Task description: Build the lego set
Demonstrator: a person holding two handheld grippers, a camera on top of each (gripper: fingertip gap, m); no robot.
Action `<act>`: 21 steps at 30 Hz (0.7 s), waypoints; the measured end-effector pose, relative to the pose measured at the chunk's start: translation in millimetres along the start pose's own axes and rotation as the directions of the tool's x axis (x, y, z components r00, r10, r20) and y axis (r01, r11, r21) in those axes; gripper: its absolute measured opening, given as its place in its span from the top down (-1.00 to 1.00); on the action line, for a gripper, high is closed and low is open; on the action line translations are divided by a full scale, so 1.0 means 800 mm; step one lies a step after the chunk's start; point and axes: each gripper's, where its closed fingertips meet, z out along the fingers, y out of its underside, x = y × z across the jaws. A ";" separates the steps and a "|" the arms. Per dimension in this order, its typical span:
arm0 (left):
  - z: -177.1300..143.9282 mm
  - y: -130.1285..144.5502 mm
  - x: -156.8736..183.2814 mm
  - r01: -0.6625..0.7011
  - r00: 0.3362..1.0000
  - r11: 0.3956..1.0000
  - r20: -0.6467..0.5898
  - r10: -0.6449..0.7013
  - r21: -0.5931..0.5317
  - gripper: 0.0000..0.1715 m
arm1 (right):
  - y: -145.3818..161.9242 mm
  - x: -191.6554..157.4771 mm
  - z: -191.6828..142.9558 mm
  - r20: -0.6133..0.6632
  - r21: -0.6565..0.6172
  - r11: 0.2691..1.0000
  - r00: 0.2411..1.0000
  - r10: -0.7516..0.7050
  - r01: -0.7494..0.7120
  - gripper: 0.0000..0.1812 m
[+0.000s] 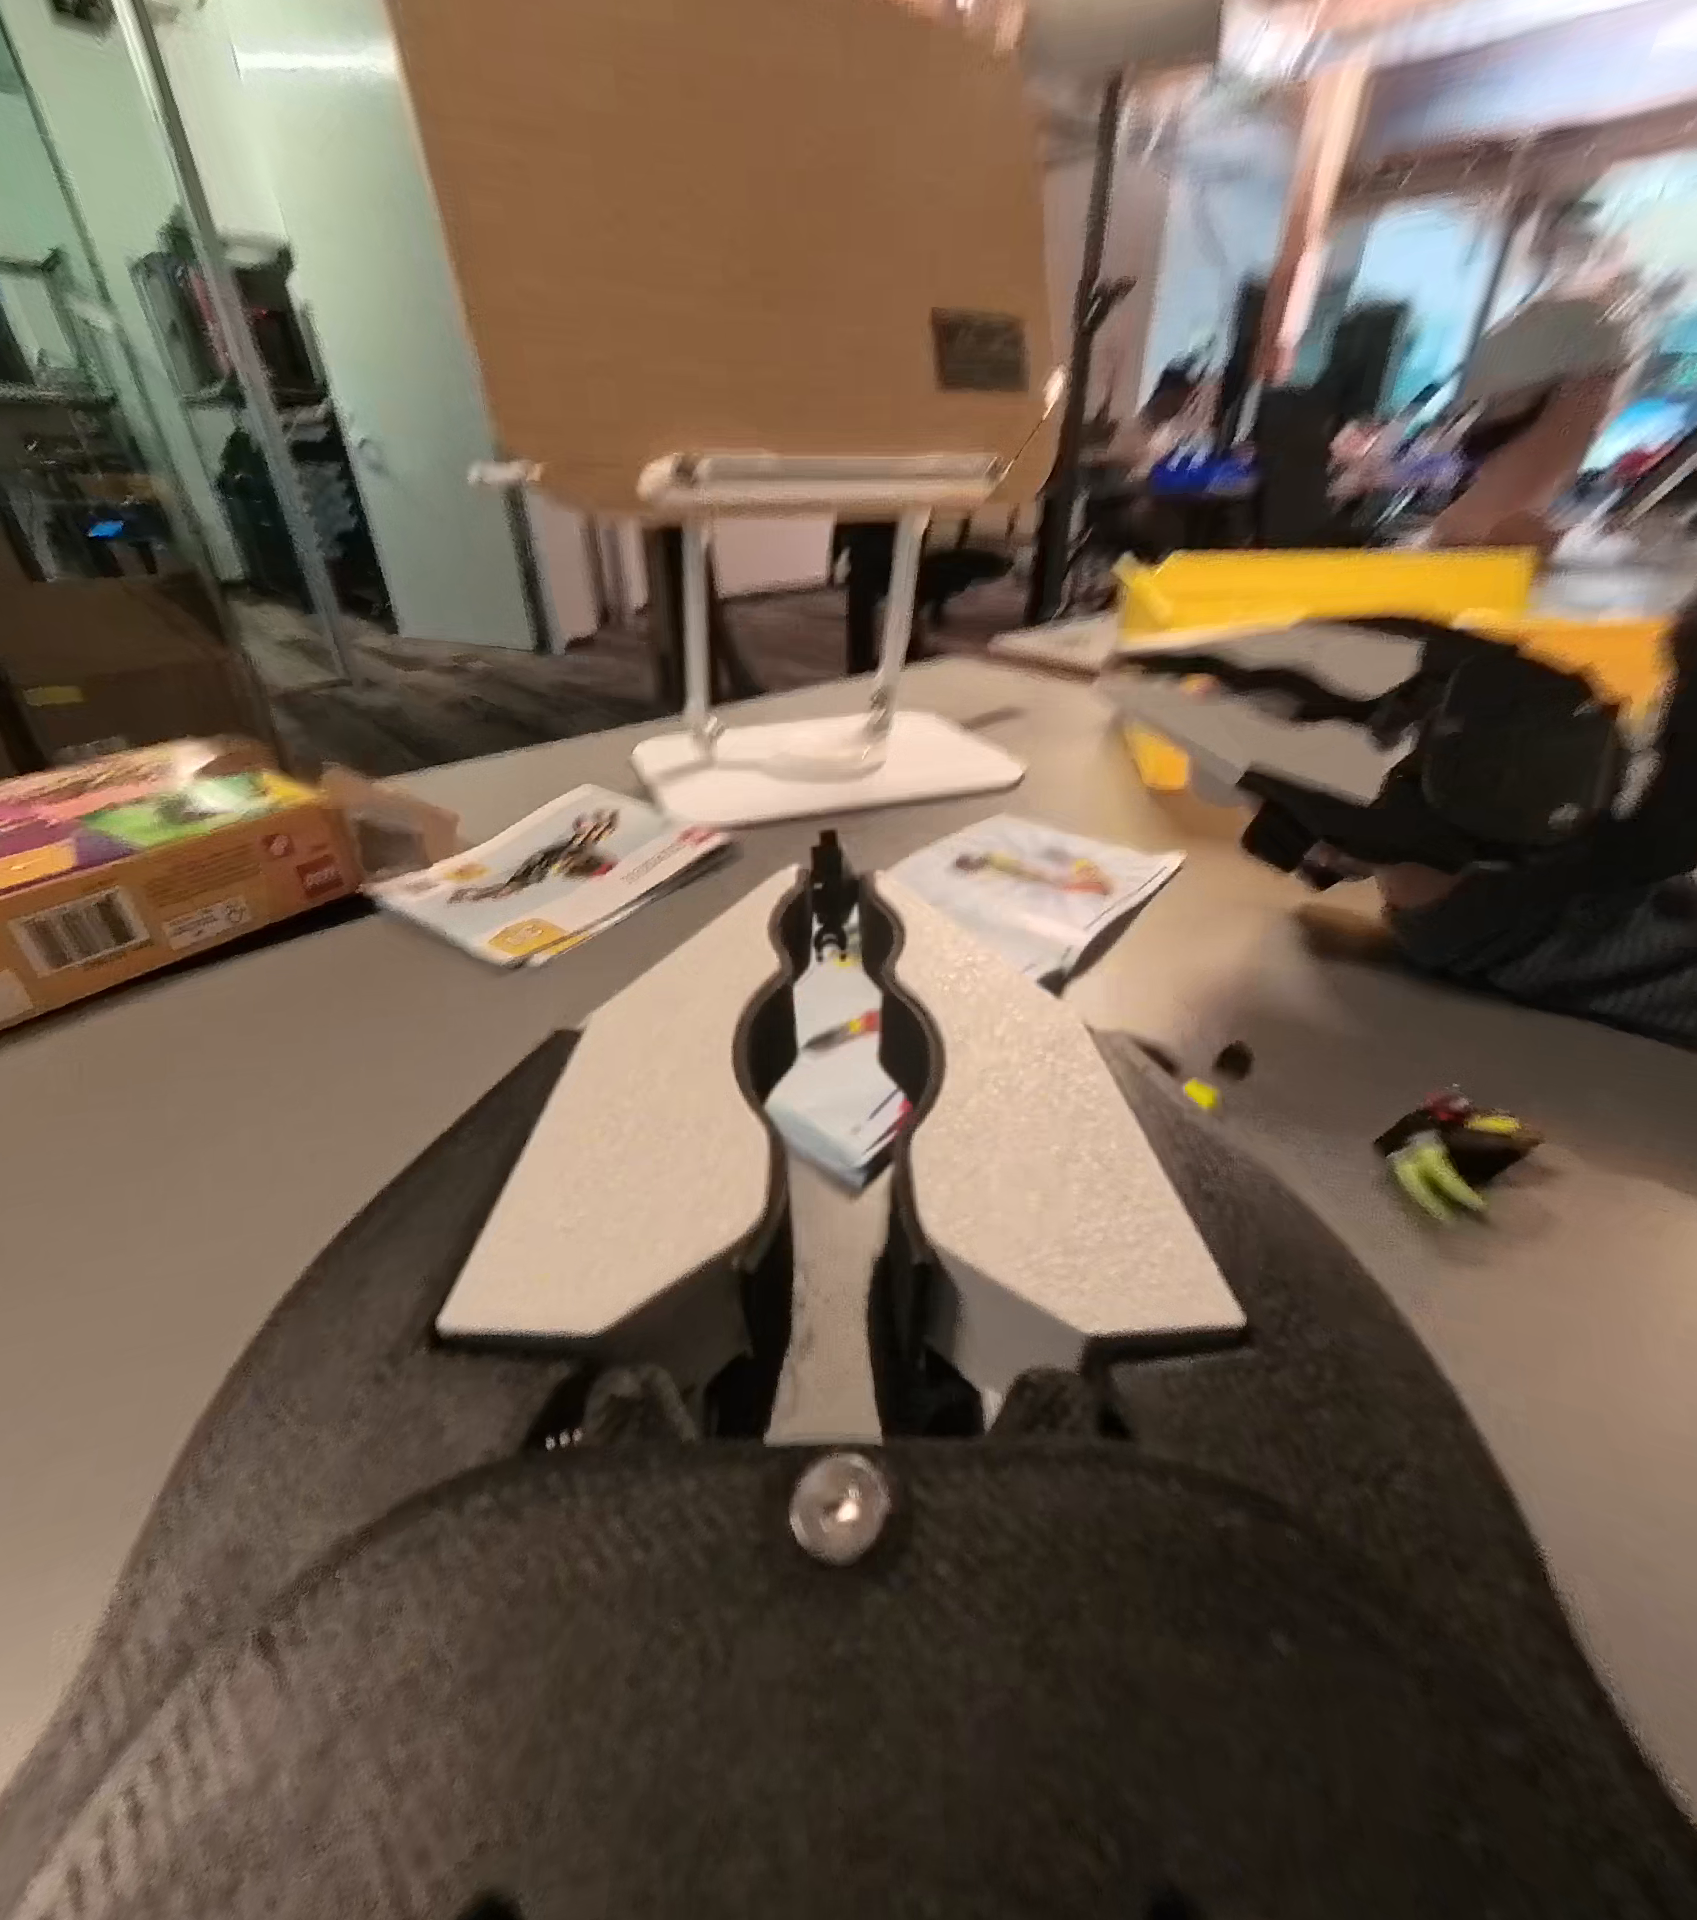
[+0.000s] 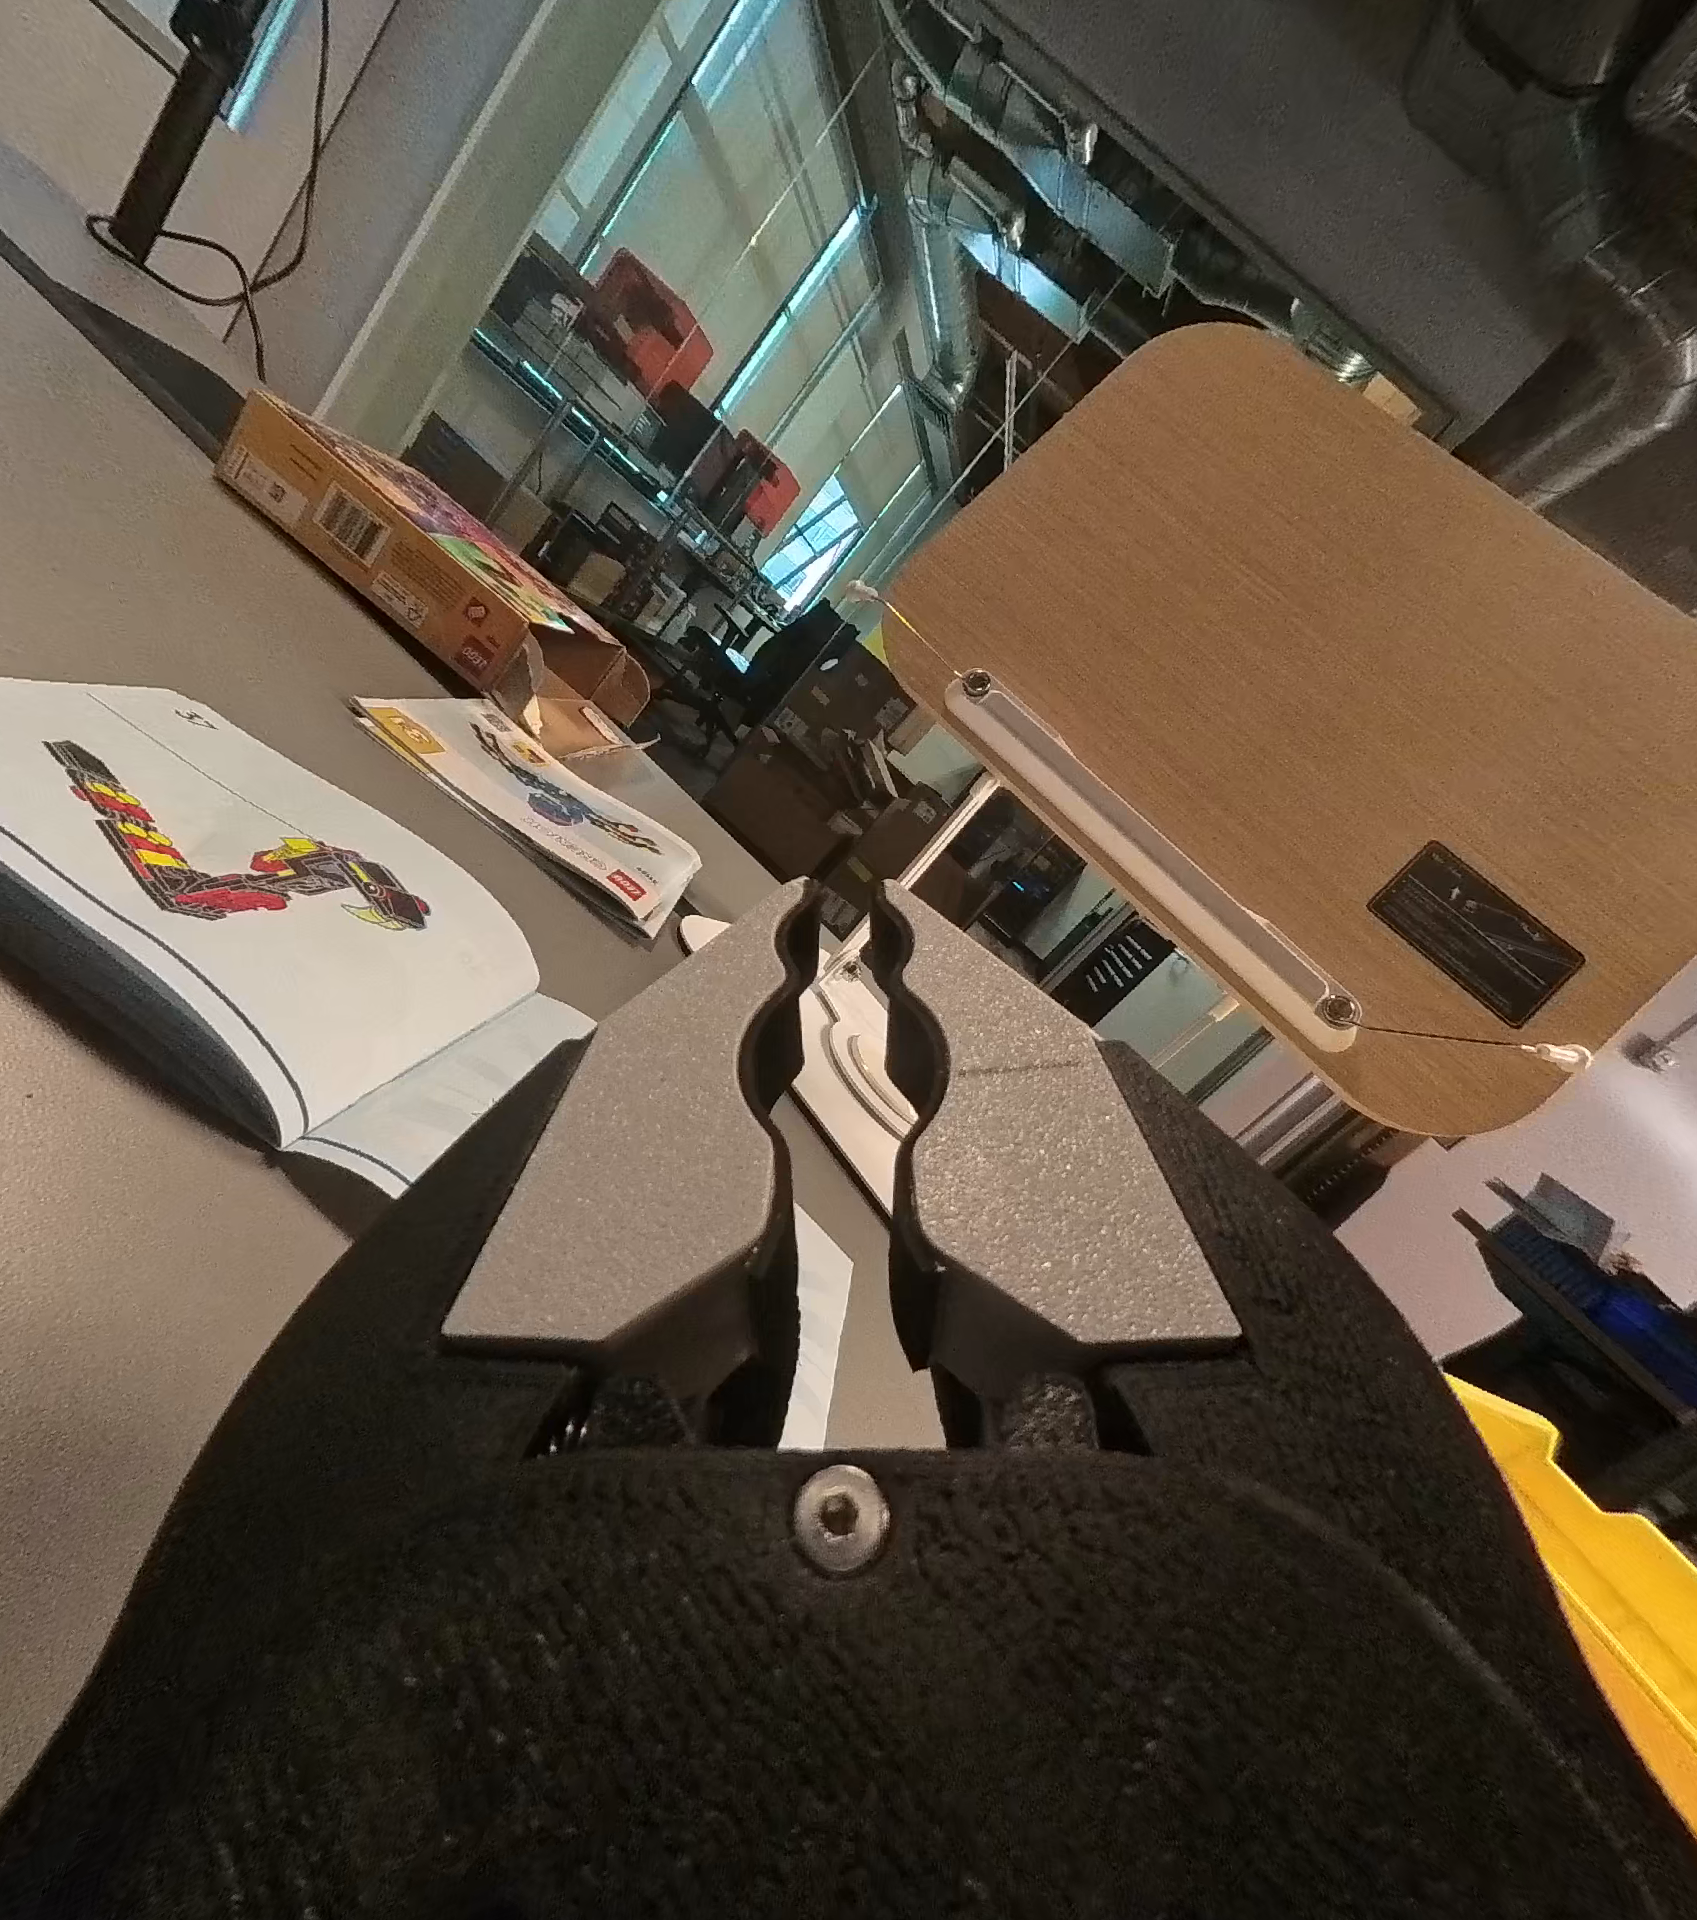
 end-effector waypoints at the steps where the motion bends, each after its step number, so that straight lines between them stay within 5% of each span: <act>1: 0.002 0.011 -0.009 -0.018 0.998 0.996 0.051 0.023 -0.085 0.92 | 0.000 0.000 0.000 0.000 0.000 1.000 1.000 0.001 -0.001 0.92; 4: 0.005 0.049 -0.016 0.054 0.996 0.939 0.081 -0.028 -0.338 0.92 | 0.001 0.000 0.000 0.001 -0.001 1.000 1.000 0.002 -0.002 0.92; 9: -0.001 0.080 -0.008 0.127 0.992 0.855 0.060 -0.112 -0.503 0.92 | 0.001 -0.001 0.000 0.002 -0.003 1.000 1.000 0.001 -0.001 0.92; 21: -0.007 0.126 0.006 0.122 0.990 0.735 0.029 -0.138 -0.667 0.91 | 0.001 -0.002 0.001 0.009 -0.005 1.000 1.000 -0.003 0.003 0.92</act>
